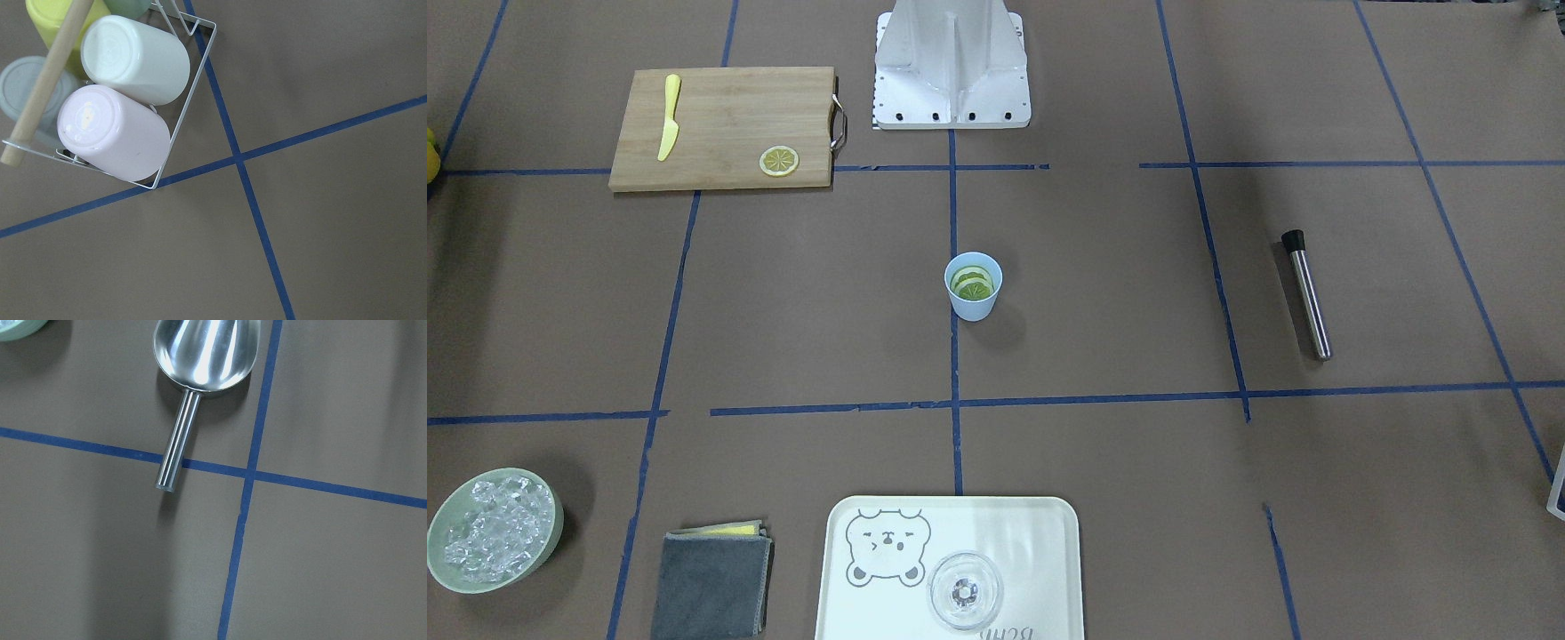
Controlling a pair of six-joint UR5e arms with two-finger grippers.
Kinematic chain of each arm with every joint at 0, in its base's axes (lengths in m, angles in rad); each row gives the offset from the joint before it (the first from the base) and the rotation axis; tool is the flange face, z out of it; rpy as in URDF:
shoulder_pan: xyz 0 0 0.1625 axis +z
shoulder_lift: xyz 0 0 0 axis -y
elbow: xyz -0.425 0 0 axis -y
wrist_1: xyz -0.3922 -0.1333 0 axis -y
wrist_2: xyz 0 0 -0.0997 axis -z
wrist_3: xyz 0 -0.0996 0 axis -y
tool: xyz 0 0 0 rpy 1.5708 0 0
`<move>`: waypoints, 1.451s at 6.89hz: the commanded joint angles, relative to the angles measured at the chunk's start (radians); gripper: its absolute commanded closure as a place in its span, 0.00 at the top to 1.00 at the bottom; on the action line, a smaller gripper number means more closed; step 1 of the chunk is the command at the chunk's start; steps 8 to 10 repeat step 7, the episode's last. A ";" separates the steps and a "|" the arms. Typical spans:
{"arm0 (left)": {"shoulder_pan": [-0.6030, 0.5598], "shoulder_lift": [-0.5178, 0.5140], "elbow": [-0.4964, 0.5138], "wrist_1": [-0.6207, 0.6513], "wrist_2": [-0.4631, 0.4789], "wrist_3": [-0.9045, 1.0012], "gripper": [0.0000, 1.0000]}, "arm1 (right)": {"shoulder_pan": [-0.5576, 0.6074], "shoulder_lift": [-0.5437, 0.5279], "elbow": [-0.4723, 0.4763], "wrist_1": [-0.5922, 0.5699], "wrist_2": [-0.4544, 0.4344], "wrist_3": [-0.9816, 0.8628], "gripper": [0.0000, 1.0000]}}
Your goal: Squeeze lemon into cup
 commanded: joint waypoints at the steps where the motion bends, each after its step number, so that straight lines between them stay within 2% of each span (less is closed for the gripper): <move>1: 0.001 -0.013 -0.011 0.187 -0.007 -0.003 1.00 | -0.003 0.003 0.001 0.000 -0.002 0.001 1.00; 3: 0.001 -0.016 -0.011 0.227 -0.066 -0.012 1.00 | -0.003 0.006 0.007 0.000 0.003 0.001 1.00; 4: 0.001 -0.041 -0.014 0.285 -0.082 -0.091 1.00 | -0.004 0.006 0.008 0.000 0.022 0.003 1.00; 10: 0.001 -0.061 -0.040 0.293 -0.074 -0.109 1.00 | -0.003 0.003 -0.001 0.000 0.026 0.004 1.00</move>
